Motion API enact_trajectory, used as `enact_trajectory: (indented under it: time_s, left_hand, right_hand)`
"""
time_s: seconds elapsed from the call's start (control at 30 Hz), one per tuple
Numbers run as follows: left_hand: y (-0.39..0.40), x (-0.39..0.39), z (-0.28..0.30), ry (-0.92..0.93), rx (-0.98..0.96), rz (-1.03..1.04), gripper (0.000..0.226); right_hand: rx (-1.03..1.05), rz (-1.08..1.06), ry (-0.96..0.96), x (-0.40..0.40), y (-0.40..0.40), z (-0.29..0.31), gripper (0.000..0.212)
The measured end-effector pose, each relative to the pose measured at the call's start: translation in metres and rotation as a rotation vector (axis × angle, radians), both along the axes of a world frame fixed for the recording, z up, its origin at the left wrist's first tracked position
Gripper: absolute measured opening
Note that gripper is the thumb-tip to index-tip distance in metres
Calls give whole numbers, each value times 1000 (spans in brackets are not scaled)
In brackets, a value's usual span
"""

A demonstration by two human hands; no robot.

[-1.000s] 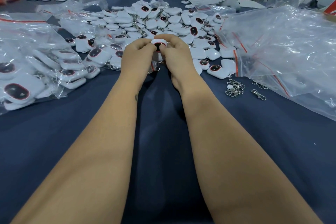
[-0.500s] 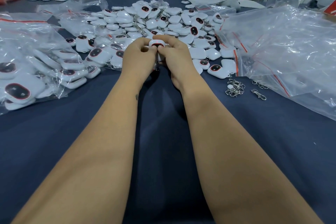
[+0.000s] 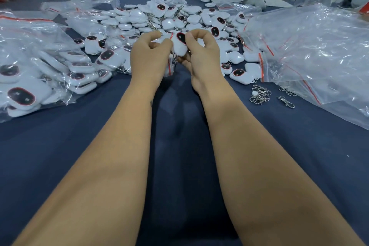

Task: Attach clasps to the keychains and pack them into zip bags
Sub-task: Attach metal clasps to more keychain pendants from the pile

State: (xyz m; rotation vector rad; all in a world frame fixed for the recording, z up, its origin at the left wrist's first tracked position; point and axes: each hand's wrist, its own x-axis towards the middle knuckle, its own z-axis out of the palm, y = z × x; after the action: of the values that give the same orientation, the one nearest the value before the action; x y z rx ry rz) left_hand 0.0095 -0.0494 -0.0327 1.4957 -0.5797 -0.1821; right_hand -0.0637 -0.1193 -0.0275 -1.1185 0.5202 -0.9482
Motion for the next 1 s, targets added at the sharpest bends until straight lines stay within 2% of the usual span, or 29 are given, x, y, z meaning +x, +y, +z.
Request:
enact_trajectory:
  time_s: [0.1,0.2,0.37,0.5,0.57,0.67,0.73,0.8,0.9,1.0]
  left_hand:
    - [3,0,2,28,-9,-12,15]
    - [5,1,1,-142,155,51,38]
    - [6,-1,-3,-319,383,43,47]
    - [6,-2,-5,-460,580,85,23]
    - [7,-3,-4,-407,520,109,17]
    - [9,-2,2,-163,255,93,17]
    - [8,0,5,-74,154,102,20]
    - [7,0,5,-65,82,101,22]
    - [7,-5,7,-169,33,146,19]
    - [8,-6,6,-254,8,181,17]
  right_hand:
    - [74,-3,-74,0,1,2,7]
    - [188,13,-160,-2,0,5,28]
    - [235,68,-147,-1,2,4,42]
    - [226,77,-133,4,5,4,36]
    - [194,90,-113,5,4,1,30]
    - [59,82,10,7,4,-2,27]
    - [-71,46,113,7,5,-4,27]
    - [-166,15,186,7,6,-5,26]
    - [-262,-61,271,7,9,-5,28]
    - [-265,-133,291,8,6,-5,32]
